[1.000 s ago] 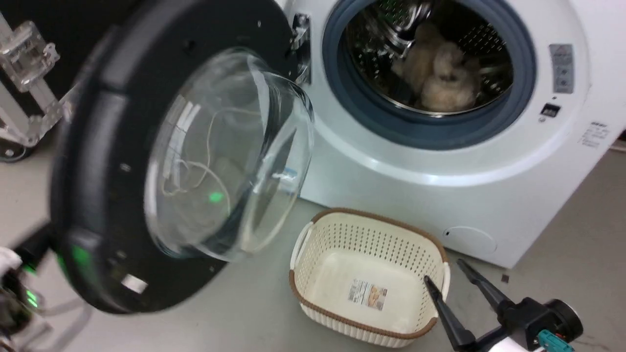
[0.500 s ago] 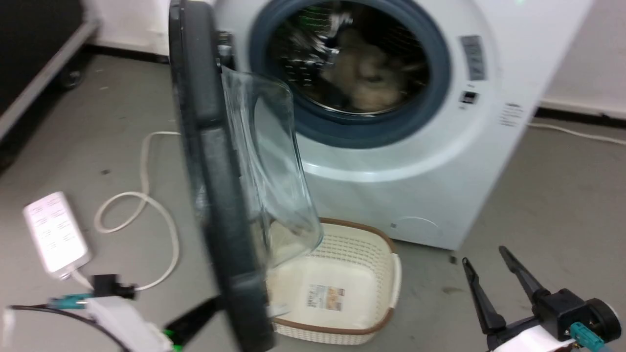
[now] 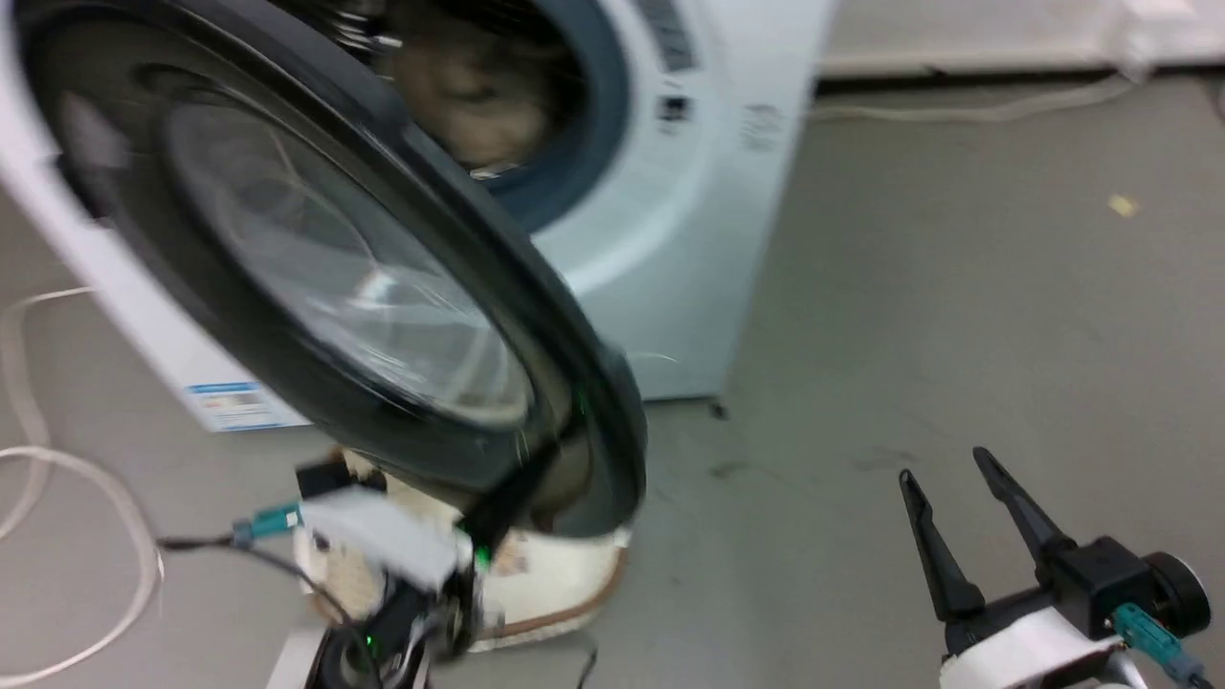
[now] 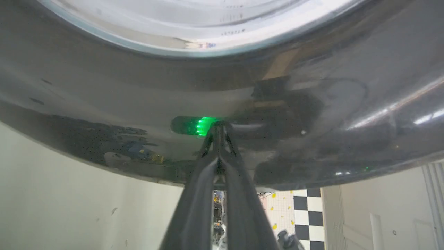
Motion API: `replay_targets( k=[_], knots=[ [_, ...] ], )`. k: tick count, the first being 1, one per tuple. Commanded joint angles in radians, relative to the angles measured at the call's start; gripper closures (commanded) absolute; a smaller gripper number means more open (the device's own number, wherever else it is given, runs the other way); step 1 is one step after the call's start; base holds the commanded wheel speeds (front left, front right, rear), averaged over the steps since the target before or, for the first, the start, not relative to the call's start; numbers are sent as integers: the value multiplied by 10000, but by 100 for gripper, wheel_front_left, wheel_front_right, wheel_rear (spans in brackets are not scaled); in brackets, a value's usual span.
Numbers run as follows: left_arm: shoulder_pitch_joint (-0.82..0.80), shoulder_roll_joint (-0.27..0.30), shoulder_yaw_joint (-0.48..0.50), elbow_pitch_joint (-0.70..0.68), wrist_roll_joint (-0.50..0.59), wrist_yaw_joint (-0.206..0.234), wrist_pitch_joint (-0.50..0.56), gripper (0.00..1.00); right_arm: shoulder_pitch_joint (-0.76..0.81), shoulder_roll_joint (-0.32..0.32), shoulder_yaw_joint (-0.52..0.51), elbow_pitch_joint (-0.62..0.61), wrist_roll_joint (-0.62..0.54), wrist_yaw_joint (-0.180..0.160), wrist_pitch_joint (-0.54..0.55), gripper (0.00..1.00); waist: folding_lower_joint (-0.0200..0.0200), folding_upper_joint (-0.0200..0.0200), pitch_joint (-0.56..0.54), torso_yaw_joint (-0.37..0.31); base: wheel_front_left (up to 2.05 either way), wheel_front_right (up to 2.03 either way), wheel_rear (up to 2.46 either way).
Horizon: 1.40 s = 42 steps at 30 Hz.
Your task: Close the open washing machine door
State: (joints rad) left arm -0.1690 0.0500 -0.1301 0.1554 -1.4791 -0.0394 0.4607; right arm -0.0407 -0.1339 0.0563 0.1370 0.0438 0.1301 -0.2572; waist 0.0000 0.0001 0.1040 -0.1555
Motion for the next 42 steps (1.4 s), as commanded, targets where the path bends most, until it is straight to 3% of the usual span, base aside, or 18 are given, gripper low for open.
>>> replay_targets(
  k=[1,6,7,9,14,18,19,20,24,31,32,33,36,37,38,40,41,42],
  knots=[
    [-774,4,-194,462,-260,-145,-801,100,-197,84,29,-33,58,6,-46,0,0,-1,817,-1220,0,0,0],
    [-2444,4,-672,1706,-948,-339,-2522,100,-306,221,66,-2,145,6,-46,0,0,-1,1262,-1959,0,0,0],
    [-3731,4,-817,2804,-1574,-519,-3908,100,-406,322,166,2,182,6,-46,0,0,-1,1524,-2264,0,0,0],
    [-4243,4,-888,3337,-1920,-643,-4452,100,-452,357,211,19,185,6,-46,0,0,-1,1580,-2334,0,0,0],
    [-4951,3,-1237,4341,-2386,-858,-5057,100,-513,430,186,48,159,6,-46,0,0,-1,1535,-2214,0,0,0],
    [-4834,25,-1609,4420,-2071,-904,-5028,98,-446,392,129,10,111,6,-46,0,0,-1,1246,-1835,0,0,0],
    [-4688,86,-1718,4257,-1876,-906,-5015,53,-417,371,112,-7,109,6,-46,0,0,-1,1149,-1721,0,0,0],
    [-4490,160,-1828,4069,-1675,-907,-5028,0,-379,344,91,-29,105,6,-46,0,0,-1,1036,-1591,0,0,0],
    [-3471,697,-2539,3055,-512,-910,-5298,0,-137,229,-2,-148,118,6,-46,0,0,-1,560,-949,0,0,0],
    [-1659,2296,-3802,1561,2195,-911,-6932,0,404,25,4,-223,87,6,-46,0,0,-1,-333,338,0,0,0],
    [-1659,2296,-3802,1561,2195,-911,-6932,0,404,25,4,-223,87,6,-46,0,0,-1,-333,338,0,0,0],
    [-1339,2706,-3842,1372,3308,-911,-7160,0,513,-7,-31,-257,80,6,-46,0,0,-1,-512,683,0,0,0],
    [-838,2713,-2718,927,5387,-797,-7215,0,637,-37,-5,-301,60,6,-46,0,0,-1,-701,1091,0,0,0],
    [-838,2713,-2718,927,5387,-797,-7215,0,637,-37,-5,-301,60,6,-46,0,0,-1,-701,1091,0,0,0],
    [-332,2483,-1882,437,6900,-602,-7219,0,700,-36,30,-323,46,6,-46,0,0,-1,-800,1301,0,0,0],
    [-63,2359,-1532,177,7640,-496,-7220,0,725,-31,45,-332,44,6,-46,0,0,-1,-840,1386,0,0,0],
    [464,2172,-1037,-321,9108,-258,-7221,0,771,-18,78,-337,37,6,-46,0,0,-1,-912,1516,0,0,0],
    [464,2172,-1037,-321,9108,-258,-7221,0,771,-18,78,-337,37,6,-46,0,0,-1,-912,1516,0,0,0]
  ],
)
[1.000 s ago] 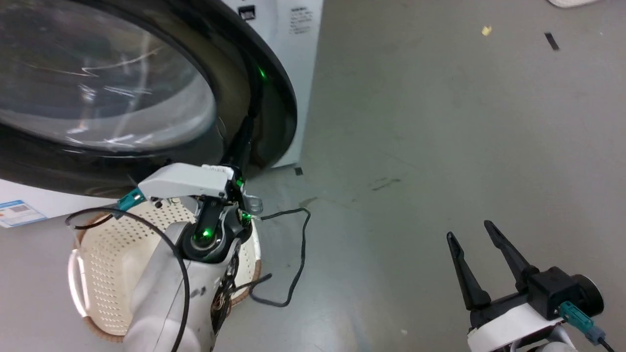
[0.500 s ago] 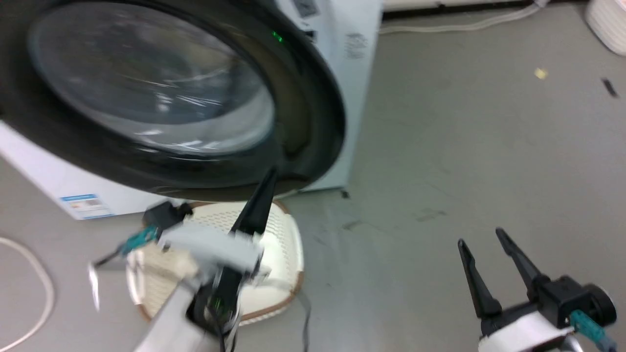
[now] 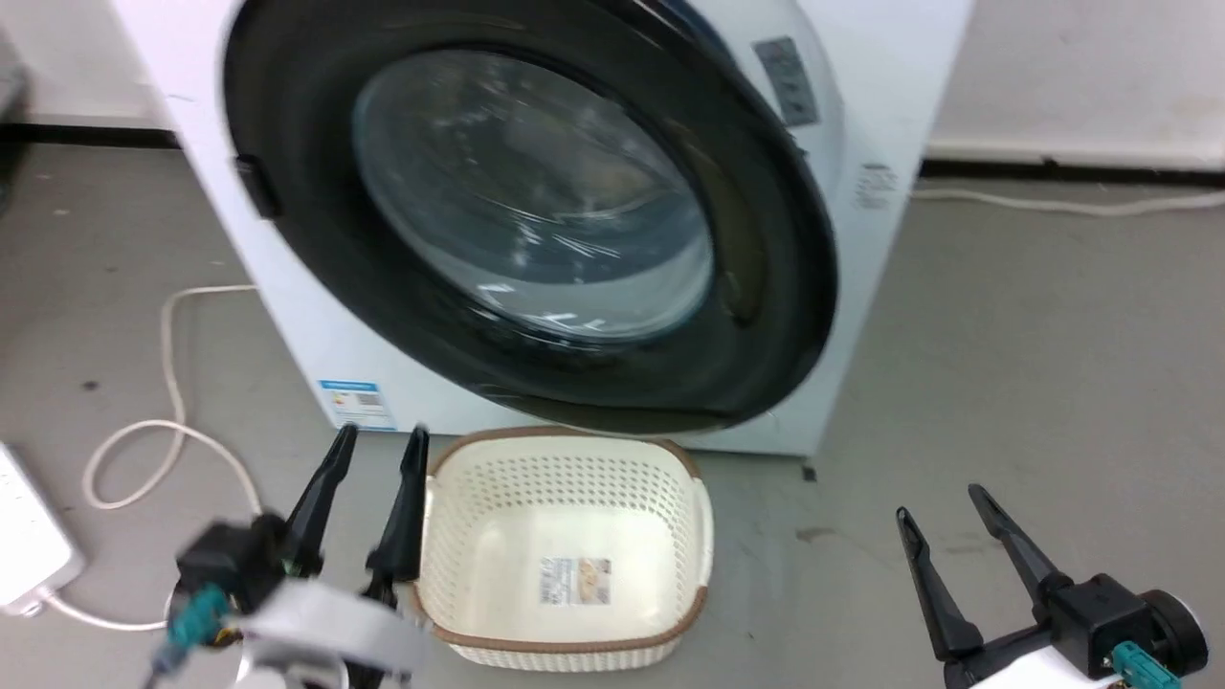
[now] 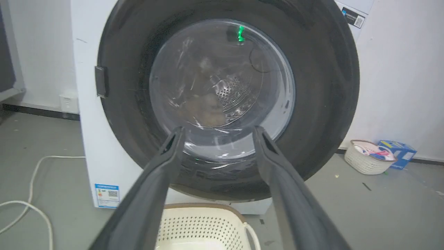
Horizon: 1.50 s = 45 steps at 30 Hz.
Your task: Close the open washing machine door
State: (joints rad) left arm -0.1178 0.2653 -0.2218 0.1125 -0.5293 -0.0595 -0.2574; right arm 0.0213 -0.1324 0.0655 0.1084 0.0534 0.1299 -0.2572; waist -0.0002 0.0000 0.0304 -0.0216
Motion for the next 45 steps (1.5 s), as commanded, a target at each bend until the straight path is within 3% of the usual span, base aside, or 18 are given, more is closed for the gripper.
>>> replay_targets(
  k=[1,2,3,4,5,7,13,14,15,16,21,23,33,40,45],
  knots=[
    [207,-84,84,-116,251,78,-40,0,171,-25,5,-51,-62,8,-46,0,2,0,-198,228,0,0,0],
    [663,-285,397,-484,1285,256,-41,0,193,-18,49,-44,-63,8,-46,0,2,0,-212,310,0,0,0],
    [663,-285,397,-484,1285,256,-41,0,193,-18,49,-44,-63,8,-46,0,2,0,-212,310,0,0,0],
    [1068,-402,531,-693,2151,401,-41,0,227,-8,97,-25,-65,8,-46,0,2,0,-231,364,0,0,0],
    [1068,-402,531,-693,2151,401,-41,0,227,-8,97,-25,-65,8,-46,0,2,0,-231,364,0,0,0],
    [1514,-398,469,-640,3161,501,-42,0,279,12,174,17,-67,8,-46,0,2,0,-234,415,0,0,0],
    [1830,-627,500,-579,3829,653,-42,0,320,43,263,67,65,8,-46,0,2,0,-92,548,0,0,0],
    [1818,-707,556,-567,3851,687,-42,0,284,5,334,72,122,8,-46,53,2,0,-36,597,0,0,0],
    [1792,-775,607,-552,3875,711,-42,0,222,-54,412,28,164,8,-46,88,2,0,34,658,0,0,0],
    [1745,-828,643,-537,3918,720,-42,0,151,-128,504,-27,215,8,-46,100,2,0,117,730,0,0,0],
    [1435,-1094,717,-484,4082,637,-43,0,-594,-865,1286,-169,579,8,-22,100,2,0,681,1167,0,0,0],
    [993,-1400,712,-419,4244,487,-43,0,-2468,-2220,2456,-235,1348,8,477,100,2,0,1564,1800,0,0,0],
    [401,-1935,713,-473,4227,505,-43,0,-5729,-4601,3801,776,3222,8,1228,100,2,0,2664,2774,0,0,0],
    [131,-2078,665,-519,4220,485,-43,0,-7305,-5444,3561,2496,3988,8,1504,100,2,0,3100,3177,0,0,0],
    [22,-2119,672,-523,4183,499,-43,0,-8290,-5285,2823,3765,3940,8,1771,100,2,0,3245,3256,0,0,0]
  ],
)
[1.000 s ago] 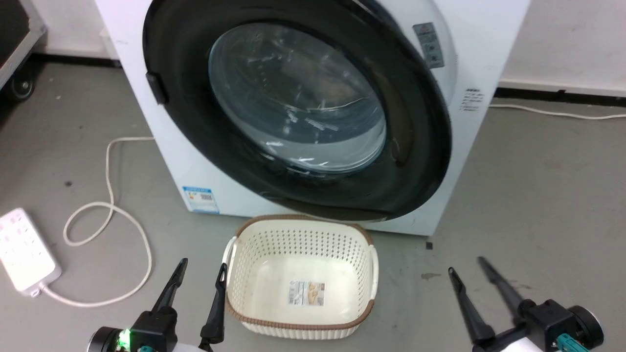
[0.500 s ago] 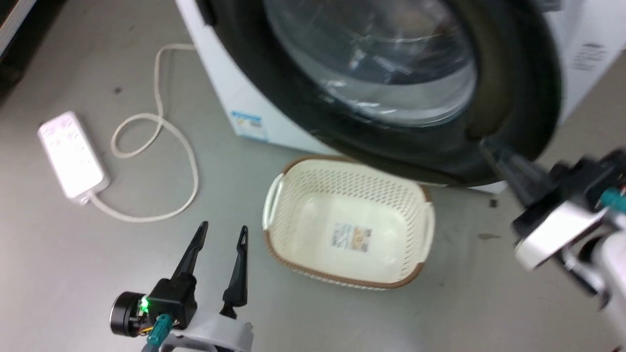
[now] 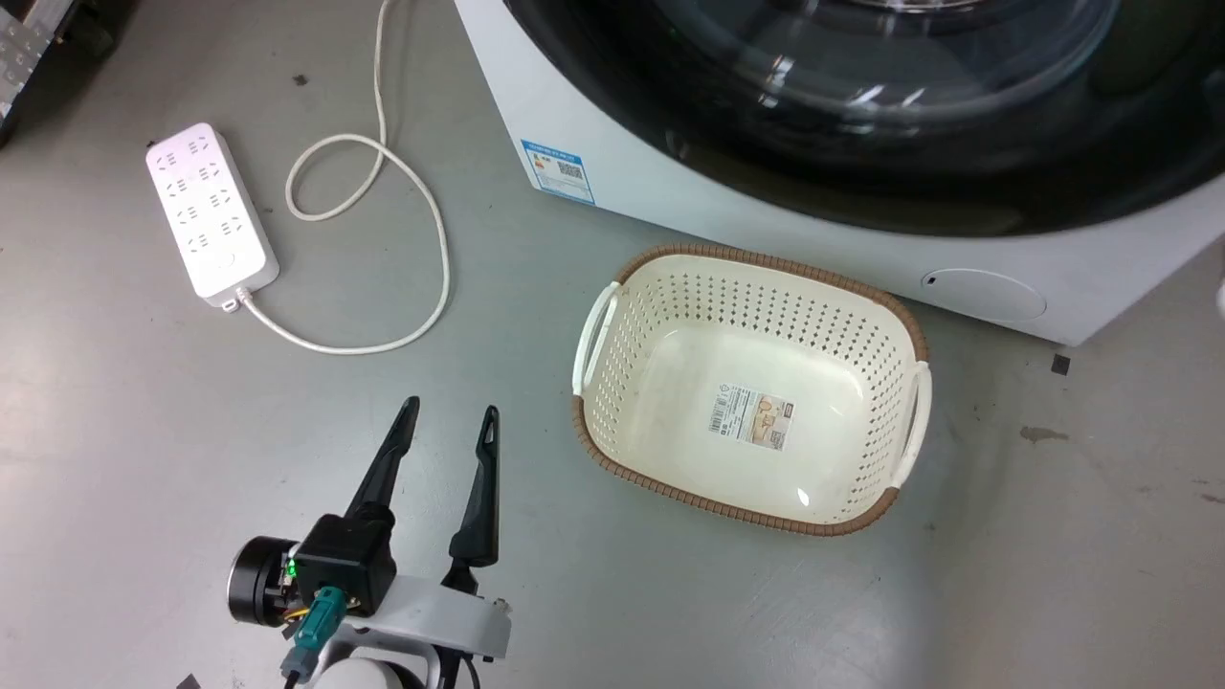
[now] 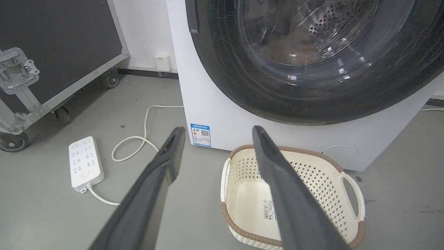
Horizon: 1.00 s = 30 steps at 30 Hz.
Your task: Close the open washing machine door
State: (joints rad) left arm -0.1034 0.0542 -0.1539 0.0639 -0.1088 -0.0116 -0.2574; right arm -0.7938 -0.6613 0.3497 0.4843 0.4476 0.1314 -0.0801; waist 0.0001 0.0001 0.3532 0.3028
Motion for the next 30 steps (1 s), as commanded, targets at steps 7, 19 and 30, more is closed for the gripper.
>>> replay_targets(
  k=[7,19,30],
  knots=[
    [-250,-31,-44,-15,-57,65,-43,0,-1274,491,-757,1455,-308,-7,231,100,-1,-1,55,-13,0,0,0],
    [-73,-37,140,236,4,-82,-43,0,-290,1544,-559,2132,-194,-7,-983,0,-1,-1,-1265,-773,0,0,0],
    [796,-37,607,721,20,-415,-43,0,3370,2825,-1809,-215,-1095,-7,-1789,0,-1,-1,-2919,-2195,0,0,0]
  ],
)
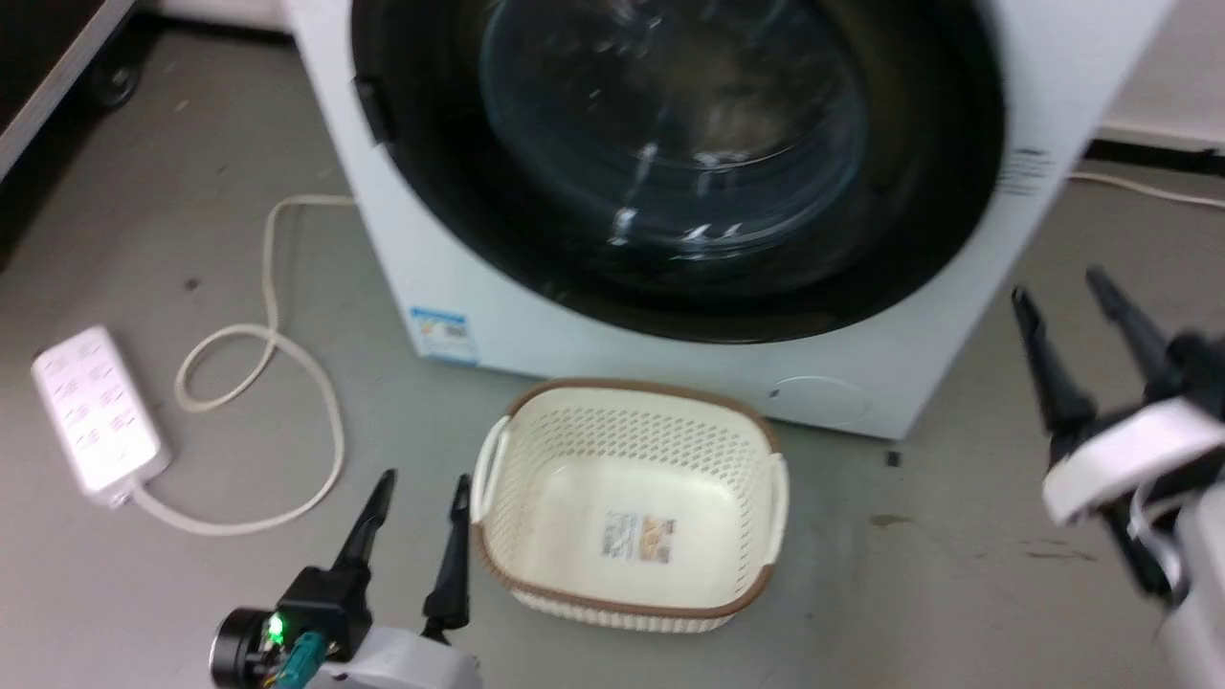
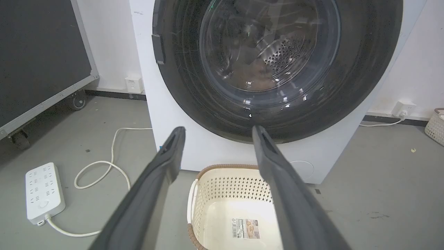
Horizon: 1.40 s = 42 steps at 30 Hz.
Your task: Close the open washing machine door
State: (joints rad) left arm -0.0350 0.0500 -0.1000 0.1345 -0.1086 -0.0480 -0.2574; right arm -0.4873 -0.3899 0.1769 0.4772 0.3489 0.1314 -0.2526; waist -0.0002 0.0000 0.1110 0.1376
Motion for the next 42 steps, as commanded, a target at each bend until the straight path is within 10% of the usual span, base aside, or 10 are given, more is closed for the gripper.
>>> replay_targets(
  k=[1,11,19,20,42],
  knots=[
    [191,5,144,37,-9,-54,-43,0,709,290,-253,-502,-355,-7,-71,0,2,0,-585,-684,0,0,0],
    [550,4,461,193,-79,-200,-43,0,4457,2705,-2125,-3474,-2489,-7,-88,0,2,0,-1122,-1420,0,0,0],
    [654,4,458,407,-126,-340,-43,0,5574,3239,-2028,-3872,-2979,-7,-89,0,2,0,-1168,-1501,0,0,0],
    [557,-6,457,410,-98,-310,18,100,5461,3199,-2030,-3807,-2927,0,-43,100,3,0,-1169,-1507,0,0,0],
    [523,-4,544,133,89,-185,424,100,5368,3228,-1994,-3958,-3016,-1,365,100,2,0,-1160,-1487,0,0,0]
  ],
)
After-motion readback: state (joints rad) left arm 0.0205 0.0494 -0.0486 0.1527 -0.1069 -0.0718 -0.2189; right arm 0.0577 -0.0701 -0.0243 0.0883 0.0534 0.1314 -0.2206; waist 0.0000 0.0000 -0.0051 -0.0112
